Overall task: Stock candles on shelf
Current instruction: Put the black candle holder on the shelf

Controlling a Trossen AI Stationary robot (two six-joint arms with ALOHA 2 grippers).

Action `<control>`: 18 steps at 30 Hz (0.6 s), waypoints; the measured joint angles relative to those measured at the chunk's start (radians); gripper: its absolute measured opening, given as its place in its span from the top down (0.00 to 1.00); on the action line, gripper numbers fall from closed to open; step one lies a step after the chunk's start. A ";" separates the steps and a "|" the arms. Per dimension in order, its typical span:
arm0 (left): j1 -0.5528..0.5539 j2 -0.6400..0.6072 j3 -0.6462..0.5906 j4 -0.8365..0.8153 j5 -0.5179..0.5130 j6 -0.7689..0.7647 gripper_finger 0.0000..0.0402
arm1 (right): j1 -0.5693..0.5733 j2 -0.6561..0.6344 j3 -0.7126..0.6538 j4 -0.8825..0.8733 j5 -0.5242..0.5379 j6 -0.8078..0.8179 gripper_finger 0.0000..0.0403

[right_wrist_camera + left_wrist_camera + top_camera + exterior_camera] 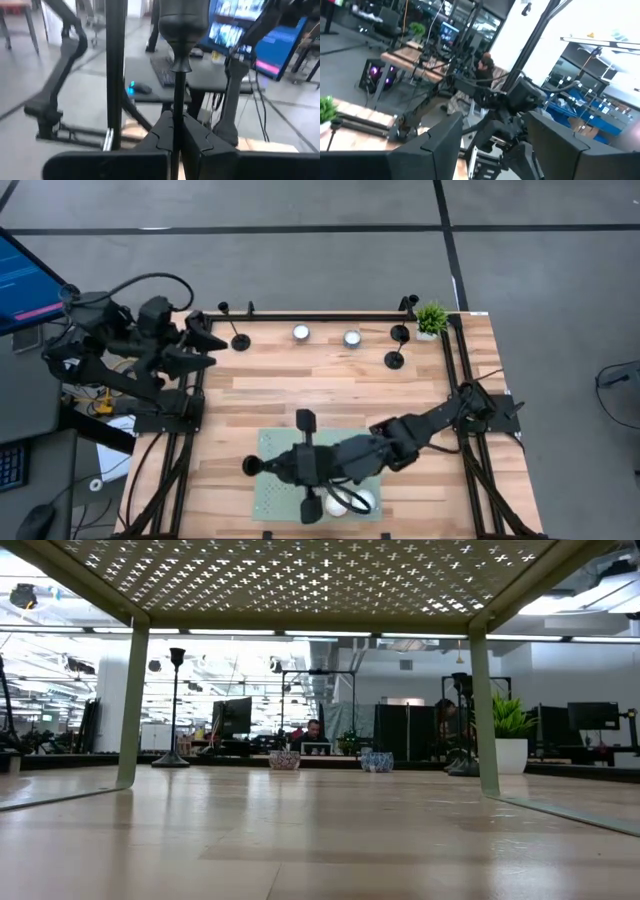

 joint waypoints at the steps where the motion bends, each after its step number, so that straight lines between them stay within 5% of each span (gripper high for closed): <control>1: 0.000 0.002 0.000 0.006 0.000 0.002 0.45 | 0.007 -0.007 -0.027 0.049 0.003 -0.012 1.00; 5: 0.000 0.002 0.000 0.036 0.000 0.007 0.45 | 0.031 -0.066 -0.123 0.147 0.074 -0.102 1.00; 10: 0.000 0.002 0.000 0.061 0.000 0.007 0.45 | 0.049 -0.316 -0.276 0.121 0.109 -0.165 1.00; 14: 0.000 0.004 0.000 0.061 0.000 0.007 0.45 | 0.035 -0.550 -0.571 0.202 0.127 -0.103 1.00; 18: 0.000 0.002 0.000 0.060 0.000 0.007 0.45 | 0.035 -0.731 -0.932 0.607 0.105 -0.066 1.00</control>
